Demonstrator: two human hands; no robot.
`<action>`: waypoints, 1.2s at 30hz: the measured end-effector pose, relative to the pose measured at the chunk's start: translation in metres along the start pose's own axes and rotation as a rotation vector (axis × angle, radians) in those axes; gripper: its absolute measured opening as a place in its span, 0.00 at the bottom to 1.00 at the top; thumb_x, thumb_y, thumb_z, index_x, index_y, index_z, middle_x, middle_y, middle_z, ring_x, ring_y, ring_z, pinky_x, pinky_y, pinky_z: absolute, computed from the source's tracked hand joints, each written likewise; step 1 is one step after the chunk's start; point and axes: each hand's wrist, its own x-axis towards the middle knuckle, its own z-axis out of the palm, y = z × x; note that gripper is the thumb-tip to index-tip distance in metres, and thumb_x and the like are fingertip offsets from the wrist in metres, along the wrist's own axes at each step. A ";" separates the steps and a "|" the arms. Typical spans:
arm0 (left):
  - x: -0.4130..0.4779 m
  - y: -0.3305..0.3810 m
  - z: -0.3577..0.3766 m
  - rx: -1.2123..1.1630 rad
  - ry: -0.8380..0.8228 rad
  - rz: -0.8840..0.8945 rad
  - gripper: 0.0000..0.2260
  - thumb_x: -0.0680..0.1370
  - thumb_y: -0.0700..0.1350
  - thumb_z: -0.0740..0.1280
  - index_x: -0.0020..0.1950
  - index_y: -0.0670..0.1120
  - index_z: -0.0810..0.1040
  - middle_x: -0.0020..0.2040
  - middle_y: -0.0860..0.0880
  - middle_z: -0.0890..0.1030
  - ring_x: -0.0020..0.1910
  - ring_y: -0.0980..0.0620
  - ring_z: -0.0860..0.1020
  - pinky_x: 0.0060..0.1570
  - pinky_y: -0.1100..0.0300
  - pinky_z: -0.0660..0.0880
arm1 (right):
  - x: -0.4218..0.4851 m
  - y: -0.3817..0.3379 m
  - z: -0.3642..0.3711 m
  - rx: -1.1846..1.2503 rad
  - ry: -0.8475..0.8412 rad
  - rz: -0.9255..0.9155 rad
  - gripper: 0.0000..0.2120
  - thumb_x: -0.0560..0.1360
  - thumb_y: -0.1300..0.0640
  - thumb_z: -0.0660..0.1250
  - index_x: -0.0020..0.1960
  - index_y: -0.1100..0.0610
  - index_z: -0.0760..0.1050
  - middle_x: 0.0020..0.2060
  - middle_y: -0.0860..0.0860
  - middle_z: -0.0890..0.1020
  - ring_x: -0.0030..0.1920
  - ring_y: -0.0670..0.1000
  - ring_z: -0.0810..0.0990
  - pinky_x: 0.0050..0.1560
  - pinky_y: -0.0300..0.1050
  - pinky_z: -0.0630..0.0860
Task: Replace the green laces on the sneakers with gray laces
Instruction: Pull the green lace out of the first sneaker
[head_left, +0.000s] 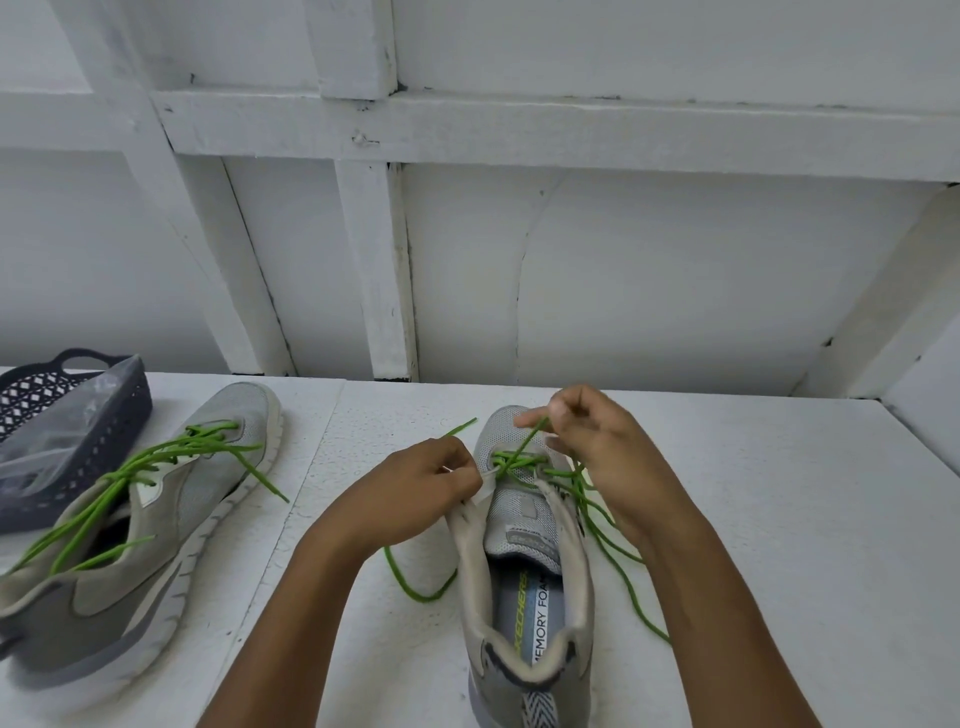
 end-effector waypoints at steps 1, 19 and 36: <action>0.000 -0.001 -0.001 0.000 0.002 -0.003 0.13 0.65 0.56 0.60 0.44 0.56 0.79 0.39 0.59 0.81 0.40 0.60 0.76 0.44 0.60 0.71 | -0.001 -0.004 0.000 0.160 -0.008 0.018 0.10 0.84 0.57 0.58 0.45 0.58 0.70 0.40 0.52 0.86 0.46 0.51 0.84 0.52 0.42 0.80; -0.002 0.000 -0.001 0.017 0.034 0.044 0.05 0.75 0.49 0.64 0.42 0.54 0.79 0.35 0.62 0.80 0.34 0.63 0.74 0.39 0.61 0.69 | -0.001 0.007 -0.005 -0.248 -0.049 0.077 0.07 0.74 0.57 0.72 0.38 0.55 0.81 0.32 0.45 0.80 0.37 0.45 0.77 0.46 0.45 0.74; -0.003 0.003 0.002 0.028 0.093 0.076 0.05 0.76 0.44 0.65 0.46 0.51 0.80 0.42 0.56 0.82 0.37 0.63 0.77 0.38 0.66 0.70 | -0.002 0.008 -0.003 -0.592 -0.090 0.107 0.08 0.69 0.49 0.75 0.37 0.53 0.82 0.36 0.50 0.84 0.40 0.49 0.81 0.40 0.42 0.74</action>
